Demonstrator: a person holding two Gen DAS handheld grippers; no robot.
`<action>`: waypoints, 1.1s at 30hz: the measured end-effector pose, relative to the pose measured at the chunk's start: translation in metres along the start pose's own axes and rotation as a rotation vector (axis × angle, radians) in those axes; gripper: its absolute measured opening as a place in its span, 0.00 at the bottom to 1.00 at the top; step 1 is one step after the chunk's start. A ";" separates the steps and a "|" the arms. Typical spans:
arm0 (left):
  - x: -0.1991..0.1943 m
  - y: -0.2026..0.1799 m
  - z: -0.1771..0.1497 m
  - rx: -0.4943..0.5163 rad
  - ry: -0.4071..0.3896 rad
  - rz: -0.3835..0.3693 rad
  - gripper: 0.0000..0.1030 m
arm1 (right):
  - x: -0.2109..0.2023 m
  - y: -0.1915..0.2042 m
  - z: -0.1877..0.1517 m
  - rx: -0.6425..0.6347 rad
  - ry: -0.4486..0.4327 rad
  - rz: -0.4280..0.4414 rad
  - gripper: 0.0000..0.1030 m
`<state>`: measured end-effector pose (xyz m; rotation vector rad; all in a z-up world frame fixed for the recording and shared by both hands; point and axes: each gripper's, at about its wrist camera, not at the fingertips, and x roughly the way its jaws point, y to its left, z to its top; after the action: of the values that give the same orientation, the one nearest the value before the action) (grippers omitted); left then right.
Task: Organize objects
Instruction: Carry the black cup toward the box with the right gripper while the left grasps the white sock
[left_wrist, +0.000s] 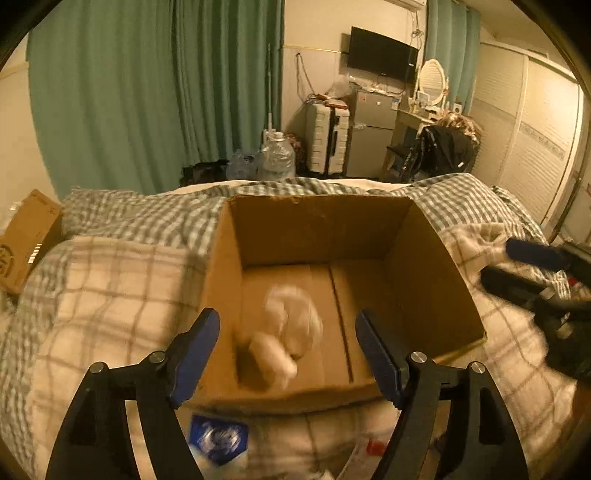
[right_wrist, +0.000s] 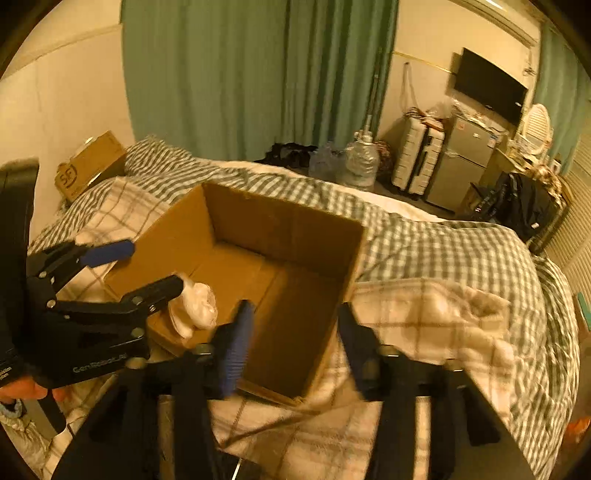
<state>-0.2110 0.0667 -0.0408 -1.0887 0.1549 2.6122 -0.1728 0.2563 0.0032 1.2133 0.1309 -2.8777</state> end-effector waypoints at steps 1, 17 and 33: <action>-0.009 0.001 -0.002 0.004 -0.005 0.011 0.77 | -0.009 -0.001 0.000 0.005 -0.012 0.000 0.53; -0.145 0.023 -0.069 -0.044 -0.122 0.131 0.98 | -0.154 0.026 -0.047 -0.004 -0.128 -0.076 0.91; -0.058 0.019 -0.137 -0.064 0.058 0.171 0.96 | -0.036 0.046 -0.115 0.027 0.083 -0.085 0.91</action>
<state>-0.0863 0.0054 -0.0965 -1.2233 0.1856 2.7546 -0.0637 0.2198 -0.0545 1.3650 0.1493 -2.9100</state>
